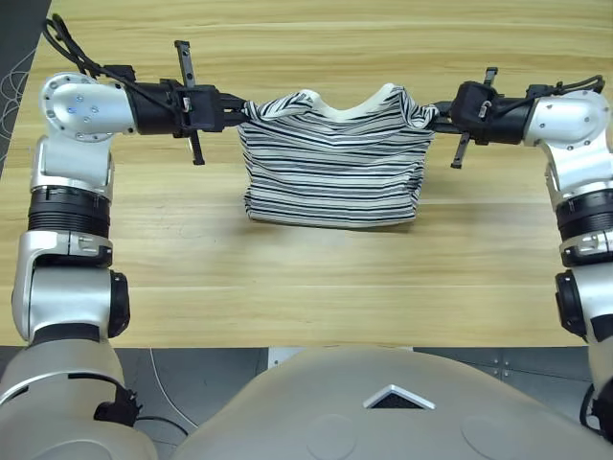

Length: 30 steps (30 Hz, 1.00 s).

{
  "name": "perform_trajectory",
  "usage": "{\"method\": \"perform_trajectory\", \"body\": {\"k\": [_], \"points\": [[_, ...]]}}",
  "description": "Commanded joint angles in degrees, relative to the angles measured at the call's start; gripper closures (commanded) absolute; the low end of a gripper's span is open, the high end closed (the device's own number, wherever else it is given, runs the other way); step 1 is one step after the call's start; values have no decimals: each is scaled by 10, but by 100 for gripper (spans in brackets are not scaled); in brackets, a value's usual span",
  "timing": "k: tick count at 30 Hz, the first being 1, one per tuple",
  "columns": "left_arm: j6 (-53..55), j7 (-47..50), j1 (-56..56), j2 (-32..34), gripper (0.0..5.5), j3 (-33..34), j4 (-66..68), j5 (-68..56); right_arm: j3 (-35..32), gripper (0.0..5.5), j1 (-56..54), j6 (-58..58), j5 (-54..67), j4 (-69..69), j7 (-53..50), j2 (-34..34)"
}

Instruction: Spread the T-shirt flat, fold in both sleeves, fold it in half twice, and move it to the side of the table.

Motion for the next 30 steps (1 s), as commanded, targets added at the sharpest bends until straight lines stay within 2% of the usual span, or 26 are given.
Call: {"method": "perform_trajectory", "body": {"k": [1, 8, 12, 14, 17, 20, 30], "points": [[-1, 34, -24, -15, 540, -10, 76, 38, 11, 540, -61, -40, -48, 111, -38, 27], [12, 151, -106, -78, 540, -21, 275, 102, 31, 540, -113, -70, -118, 283, -107, 81], [69, 295, -169, -117, 457, 7, 360, 108, 31, 453, -125, -51, -147, 327, -184, 106], [85, 343, -180, -117, 457, 6, 378, 121, 29, 453, -131, -30, -158, 341, -224, 112], [80, 350, -178, -113, 457, 2, 387, 130, 19, 453, -142, -4, -165, 353, -274, 111], [69, 334, -170, -109, 457, 2, 387, 132, -12, 453, -152, 27, -139, 359, -264, 108], [49, 342, -168, -96, 457, 5, 380, 137, -6, 453, -146, 54, -171, 349, -260, 101]]}}
